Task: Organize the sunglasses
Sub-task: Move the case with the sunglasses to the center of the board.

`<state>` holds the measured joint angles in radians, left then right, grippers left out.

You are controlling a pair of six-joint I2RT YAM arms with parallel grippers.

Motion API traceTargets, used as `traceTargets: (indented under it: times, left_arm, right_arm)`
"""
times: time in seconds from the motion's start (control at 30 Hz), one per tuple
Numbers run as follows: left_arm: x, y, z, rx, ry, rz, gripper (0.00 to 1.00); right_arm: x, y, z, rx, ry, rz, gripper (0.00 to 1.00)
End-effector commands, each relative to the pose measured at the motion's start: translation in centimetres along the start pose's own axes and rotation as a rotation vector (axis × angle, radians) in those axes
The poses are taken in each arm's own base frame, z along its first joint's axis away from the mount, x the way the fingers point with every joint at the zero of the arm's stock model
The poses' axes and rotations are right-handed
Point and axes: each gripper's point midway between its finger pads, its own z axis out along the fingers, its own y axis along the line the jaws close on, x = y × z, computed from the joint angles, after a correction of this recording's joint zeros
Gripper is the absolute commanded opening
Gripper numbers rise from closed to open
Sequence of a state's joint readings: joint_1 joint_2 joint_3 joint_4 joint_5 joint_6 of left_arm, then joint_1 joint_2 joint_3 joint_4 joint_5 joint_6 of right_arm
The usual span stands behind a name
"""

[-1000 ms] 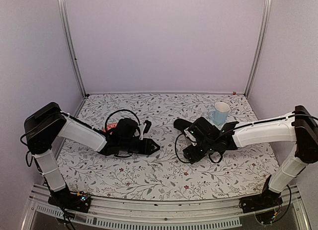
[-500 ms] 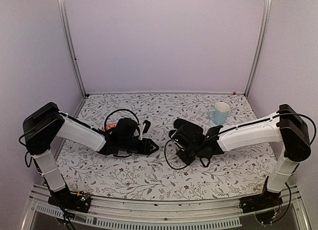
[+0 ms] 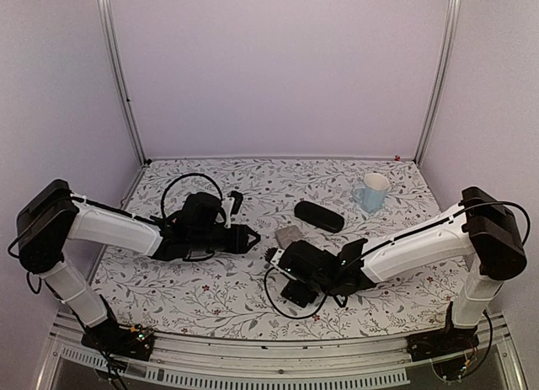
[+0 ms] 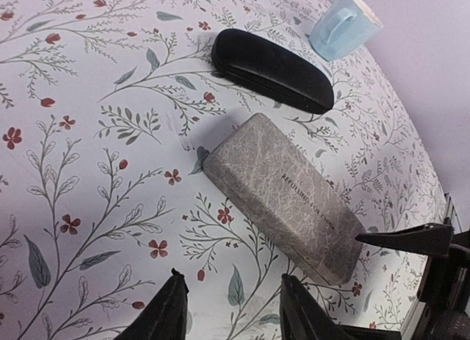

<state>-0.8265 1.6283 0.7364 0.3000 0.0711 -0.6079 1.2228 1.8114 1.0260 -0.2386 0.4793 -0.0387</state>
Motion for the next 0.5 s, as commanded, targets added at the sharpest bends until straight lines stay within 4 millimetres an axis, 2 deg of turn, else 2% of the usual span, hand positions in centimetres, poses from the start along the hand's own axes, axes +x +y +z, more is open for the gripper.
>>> traceTargets:
  times: [0.0,0.1,0.2,0.33,0.47]
  left_arm:
    - [-0.5,0.8,-0.9,-0.050,-0.027,0.031,0.46]
    - [-0.8,0.8,-0.9,-0.052,-0.031,0.038,0.47]
    - [-0.8,0.7,-0.7,-0.046,-0.029,0.042,0.48]
    - [-0.7,0.5,-0.4,-0.036,-0.019,0.044,0.49]
    - [-0.4,0.5,-0.6,-0.034,-0.014,0.043,0.49]
  right_arm:
    - [-0.7,-0.6,-2.2,-0.039,-0.074,0.124,0.95]
    - [0.2,-0.9,-2.6,-0.041,-0.062,0.216,0.99]
    - [1.3,-1.1,-2.3,-0.013,-0.031,0.296,0.99]
    - [1.9,-0.6,-1.1,-0.006,0.007,0.368,0.99]
    - [2.4,-1.4,0.4,0.064,0.056,0.431,0.99]
